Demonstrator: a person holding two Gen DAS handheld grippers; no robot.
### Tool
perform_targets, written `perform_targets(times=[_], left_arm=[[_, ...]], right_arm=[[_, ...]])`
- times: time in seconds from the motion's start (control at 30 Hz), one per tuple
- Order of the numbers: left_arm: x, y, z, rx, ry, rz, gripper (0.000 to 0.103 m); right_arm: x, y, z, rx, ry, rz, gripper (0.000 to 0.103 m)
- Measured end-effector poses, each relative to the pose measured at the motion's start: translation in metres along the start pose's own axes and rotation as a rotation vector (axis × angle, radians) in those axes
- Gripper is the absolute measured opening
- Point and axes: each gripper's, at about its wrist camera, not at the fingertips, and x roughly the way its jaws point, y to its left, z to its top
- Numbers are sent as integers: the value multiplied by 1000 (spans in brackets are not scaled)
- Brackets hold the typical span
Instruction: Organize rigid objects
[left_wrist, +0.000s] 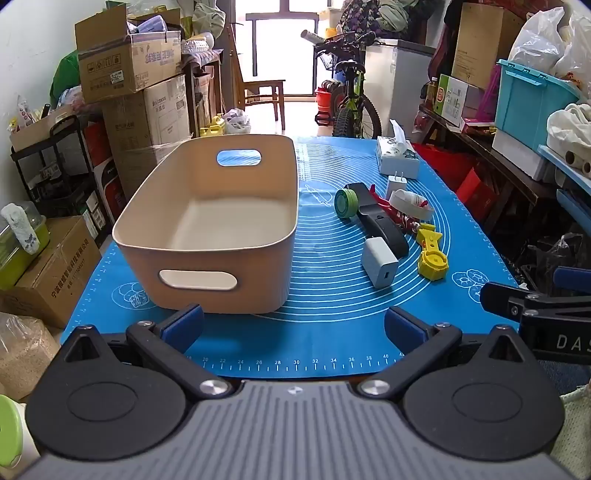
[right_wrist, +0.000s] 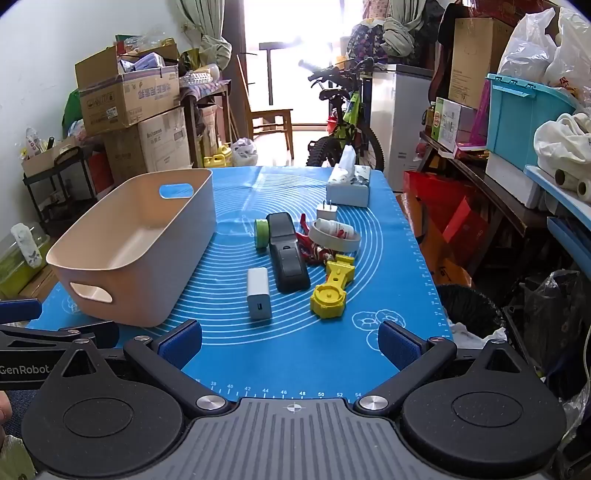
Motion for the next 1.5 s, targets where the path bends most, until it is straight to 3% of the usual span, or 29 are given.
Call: perform_targets(times=[1.5], left_arm=[[-1,-4,-2,11,-11,-3,103]], right_arm=[[-3,2,-1,-11,-18,-4,101]])
